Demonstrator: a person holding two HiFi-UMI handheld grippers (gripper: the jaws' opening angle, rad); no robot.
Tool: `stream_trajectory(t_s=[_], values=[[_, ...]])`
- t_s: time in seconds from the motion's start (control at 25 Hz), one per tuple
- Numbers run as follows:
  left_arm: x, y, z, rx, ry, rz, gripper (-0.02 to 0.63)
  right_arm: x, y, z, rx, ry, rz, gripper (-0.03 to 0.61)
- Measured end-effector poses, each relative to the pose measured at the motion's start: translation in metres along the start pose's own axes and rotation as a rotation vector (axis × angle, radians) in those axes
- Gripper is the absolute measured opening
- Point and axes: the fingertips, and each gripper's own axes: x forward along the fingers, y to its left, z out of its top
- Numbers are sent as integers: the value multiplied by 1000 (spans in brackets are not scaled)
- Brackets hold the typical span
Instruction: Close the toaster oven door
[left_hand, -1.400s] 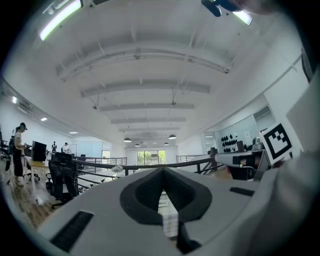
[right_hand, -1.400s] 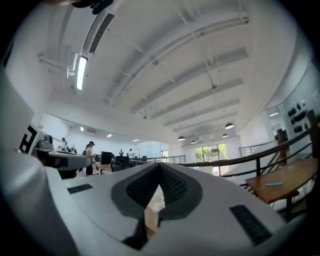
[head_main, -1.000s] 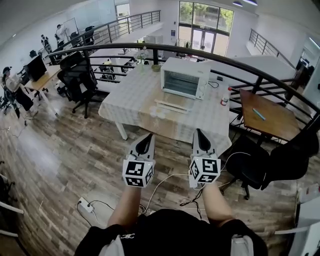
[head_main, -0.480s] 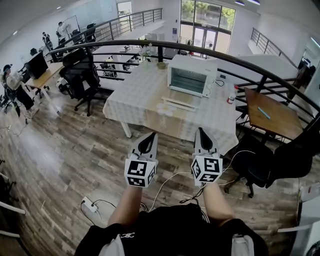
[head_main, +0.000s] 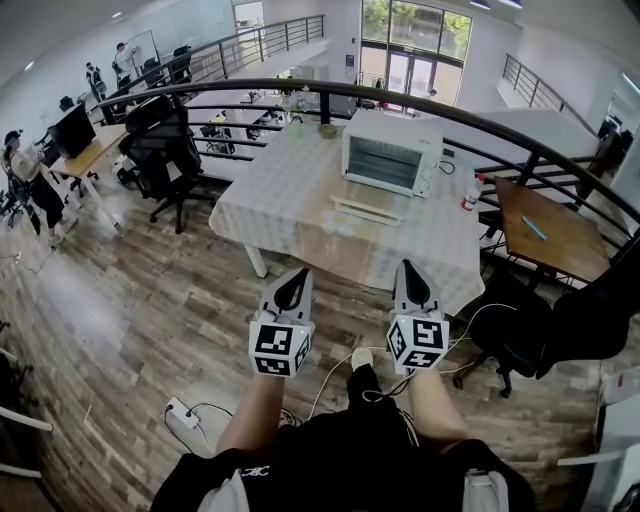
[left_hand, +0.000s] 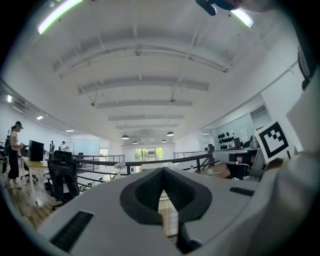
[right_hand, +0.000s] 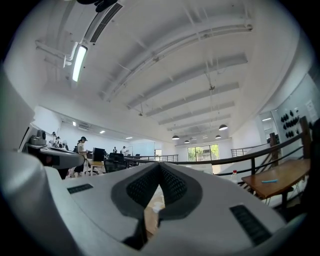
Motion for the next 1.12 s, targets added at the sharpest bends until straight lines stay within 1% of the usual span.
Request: stream_trajectory(t_s=[0.2,0.32,0.44,0.56,0.72,0.8,0.88,0.96,1.04,1.12], values=[[30,21,-6,-5,4,32,8,34,-12,-11,-4,-3,-5,-11],[58,36,-7,-10,5,45,7,63,-22,-13,-11,-11,-1,-11],[90,46,-10,7,9,53,8,93,-39,-18,-20,-17,-12,-11],[128,55,-12,-3,16,43,7,131,-52,-26,-48,-12,-2,-11],[188,62,-6,-2,31,33,8,186,-80,-28,-50,4,13,-11],[217,66,3,13,9,37,8,212,-96,-25,-49,-4,16,-11],[245,72,12,30,-34,61,8,238,-111,-26,-46,-6,20,-11],[271,77,15,30,-62,83,8,260,-126,-31,-44,1,24,-11],[298,80,13,21,-58,86,8,280,-142,-36,-38,8,25,-11],[324,83,9,21,-34,78,8,301,-157,-40,-30,15,23,-11]])
